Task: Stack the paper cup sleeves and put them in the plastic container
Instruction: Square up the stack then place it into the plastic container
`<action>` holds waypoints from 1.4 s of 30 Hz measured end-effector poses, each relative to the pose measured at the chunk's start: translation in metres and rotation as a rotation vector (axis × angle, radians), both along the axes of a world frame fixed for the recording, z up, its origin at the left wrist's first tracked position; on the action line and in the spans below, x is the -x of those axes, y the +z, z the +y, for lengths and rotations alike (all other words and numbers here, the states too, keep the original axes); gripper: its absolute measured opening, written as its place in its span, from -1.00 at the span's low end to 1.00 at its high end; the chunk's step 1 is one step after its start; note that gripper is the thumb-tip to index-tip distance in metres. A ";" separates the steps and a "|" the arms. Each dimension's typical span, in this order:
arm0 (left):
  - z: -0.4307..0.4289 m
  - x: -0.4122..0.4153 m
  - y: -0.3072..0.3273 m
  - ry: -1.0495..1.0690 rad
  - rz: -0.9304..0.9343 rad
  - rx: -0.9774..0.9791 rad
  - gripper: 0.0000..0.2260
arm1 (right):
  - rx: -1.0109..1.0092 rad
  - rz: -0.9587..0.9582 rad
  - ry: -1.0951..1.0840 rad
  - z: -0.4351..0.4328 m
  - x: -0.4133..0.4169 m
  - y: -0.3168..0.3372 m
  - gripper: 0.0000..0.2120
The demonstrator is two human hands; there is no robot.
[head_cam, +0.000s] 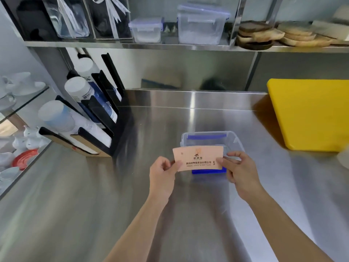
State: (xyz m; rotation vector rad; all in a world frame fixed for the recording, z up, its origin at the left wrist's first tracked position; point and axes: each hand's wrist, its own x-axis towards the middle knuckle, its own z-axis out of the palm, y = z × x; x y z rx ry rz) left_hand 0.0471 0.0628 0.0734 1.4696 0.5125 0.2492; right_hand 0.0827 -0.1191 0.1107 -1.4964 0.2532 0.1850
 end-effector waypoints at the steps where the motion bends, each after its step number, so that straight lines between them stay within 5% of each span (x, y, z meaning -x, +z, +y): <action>1: -0.007 -0.009 0.005 -0.007 0.008 0.003 -0.58 | 0.007 0.006 -0.010 -0.005 -0.008 0.003 -0.79; 12: -0.043 -0.101 0.018 -0.067 0.230 -0.151 -0.65 | 0.152 0.210 0.003 -0.030 -0.103 -0.006 -0.77; 16: -0.052 -0.121 0.006 -0.091 0.340 -0.228 -0.69 | 0.260 0.290 0.036 -0.028 -0.122 -0.019 -0.96; 21: -0.056 -0.131 -0.002 -0.138 0.492 -0.302 -0.91 | 0.302 0.348 0.076 -0.020 -0.134 -0.034 -0.75; 42: -0.069 -0.139 -0.013 -0.230 0.616 -0.486 -0.76 | 0.694 0.256 0.129 -0.009 -0.150 -0.069 -0.86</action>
